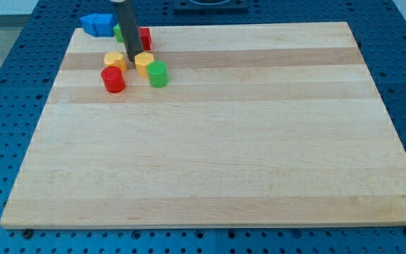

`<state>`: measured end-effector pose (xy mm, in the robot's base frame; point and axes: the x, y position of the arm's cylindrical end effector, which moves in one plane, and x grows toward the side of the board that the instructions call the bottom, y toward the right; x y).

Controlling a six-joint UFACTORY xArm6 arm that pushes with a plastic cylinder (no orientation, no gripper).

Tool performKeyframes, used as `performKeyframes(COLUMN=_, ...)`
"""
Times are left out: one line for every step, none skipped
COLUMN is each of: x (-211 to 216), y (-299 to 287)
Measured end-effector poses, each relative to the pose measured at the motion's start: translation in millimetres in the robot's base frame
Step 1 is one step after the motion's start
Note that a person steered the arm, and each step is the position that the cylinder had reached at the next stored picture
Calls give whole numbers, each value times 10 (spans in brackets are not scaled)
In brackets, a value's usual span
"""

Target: Push the green star bottom right to the blue cube

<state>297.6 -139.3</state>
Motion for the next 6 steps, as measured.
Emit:
performKeyframes(x=50, y=559)
performKeyframes(x=-423, y=894)
performKeyframes(x=-1020, y=912)
performKeyframes(x=-1055, y=893)
performKeyframes(x=-1051, y=785)
performKeyframes(x=-1059, y=567)
